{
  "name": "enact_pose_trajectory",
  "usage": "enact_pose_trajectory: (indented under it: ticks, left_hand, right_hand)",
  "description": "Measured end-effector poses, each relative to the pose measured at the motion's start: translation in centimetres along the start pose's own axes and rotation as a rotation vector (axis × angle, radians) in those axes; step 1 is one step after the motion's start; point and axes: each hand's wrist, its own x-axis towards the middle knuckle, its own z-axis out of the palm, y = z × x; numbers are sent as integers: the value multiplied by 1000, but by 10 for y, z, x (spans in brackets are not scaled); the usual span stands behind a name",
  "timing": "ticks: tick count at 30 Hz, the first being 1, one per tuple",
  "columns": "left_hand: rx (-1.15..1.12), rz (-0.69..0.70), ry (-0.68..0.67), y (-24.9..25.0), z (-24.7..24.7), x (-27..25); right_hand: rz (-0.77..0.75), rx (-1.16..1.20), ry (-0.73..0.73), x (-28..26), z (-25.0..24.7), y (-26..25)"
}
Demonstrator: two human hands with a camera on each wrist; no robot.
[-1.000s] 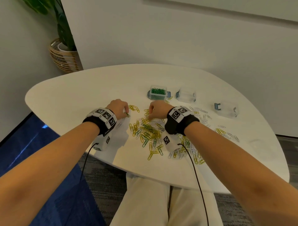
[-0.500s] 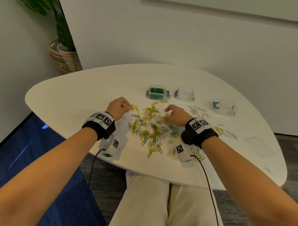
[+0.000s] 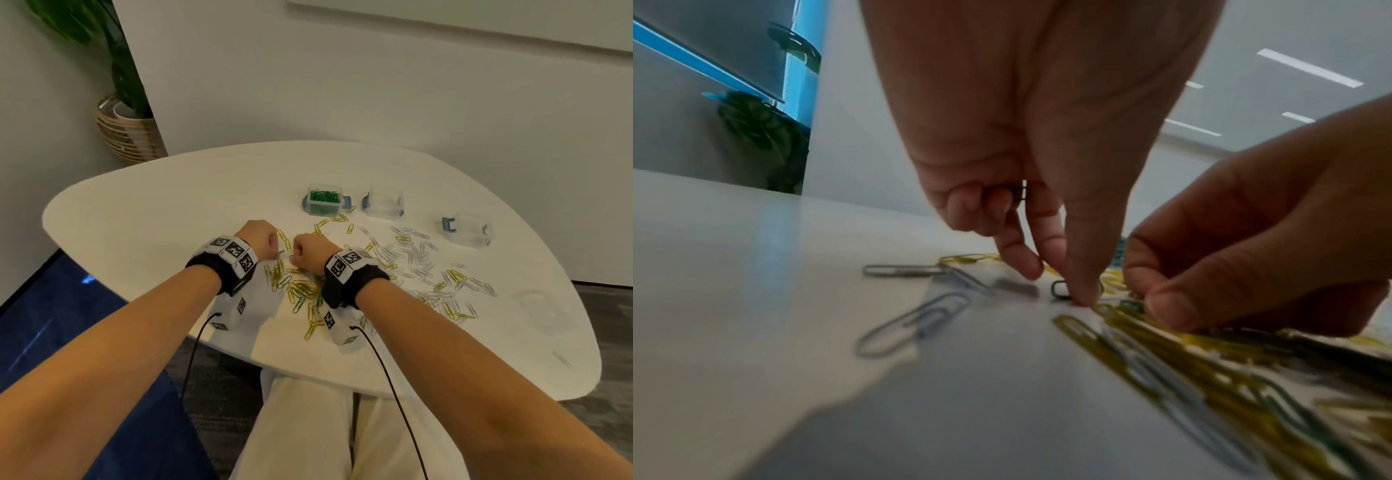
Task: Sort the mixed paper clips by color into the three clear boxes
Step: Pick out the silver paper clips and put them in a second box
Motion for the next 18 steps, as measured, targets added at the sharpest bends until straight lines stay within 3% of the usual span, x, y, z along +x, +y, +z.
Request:
enact_pose_trajectory:
  ticks: [2,4,6,8,10,12,15,16,18]
  left_hand:
    - [-92,1,47,-4,1,-2]
    - [-344,-59,85,-8,5,-6]
    - [-890,-175,58,-4,9,-17]
    - [-1418,-287,-52,1,11,-28]
    - [-1591,-356,-98,4,12,-34]
    - [-1425,-373,-45,10,10,-35]
    - [-529,-183,42,14,15,-40]
    - [-331,-124,42,15,18,-43]
    - [-174,-67,23,16,24,-46]
  right_hand:
    - [7,61,18,-5,-2,13]
    - [21,151,66,-10,-3,25]
    - [15,236,108,-14,-4,26]
    - [12,227,85,-12,-6,16]
    - [38,107,33,-2,-3,4]
    - [80,-24,6,7,2,-4]
    - [97,-106,-24,11,3,-3]
    - [96,-89,-40,7,0,0]
    - [73,110,-46,-1,-5,10]
